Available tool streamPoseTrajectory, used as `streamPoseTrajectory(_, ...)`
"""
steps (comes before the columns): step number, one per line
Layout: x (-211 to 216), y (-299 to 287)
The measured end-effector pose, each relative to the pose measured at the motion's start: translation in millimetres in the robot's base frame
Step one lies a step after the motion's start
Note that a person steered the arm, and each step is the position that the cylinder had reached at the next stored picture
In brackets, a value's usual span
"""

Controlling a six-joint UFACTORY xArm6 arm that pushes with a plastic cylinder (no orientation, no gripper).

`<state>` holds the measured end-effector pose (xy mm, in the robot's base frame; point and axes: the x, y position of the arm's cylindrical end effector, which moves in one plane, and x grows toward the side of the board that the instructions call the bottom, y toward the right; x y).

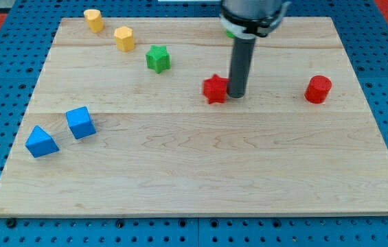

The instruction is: Place the red circle in a diagonal line

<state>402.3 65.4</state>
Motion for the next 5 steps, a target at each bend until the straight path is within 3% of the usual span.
streamPoseTrajectory(2, -76.7, 141.2)
streamPoseTrajectory(3, -48.3, 204.1)
streamPoseTrajectory(4, 37.9, 198.7)
streamPoseTrajectory(5, 58.8, 201.2)
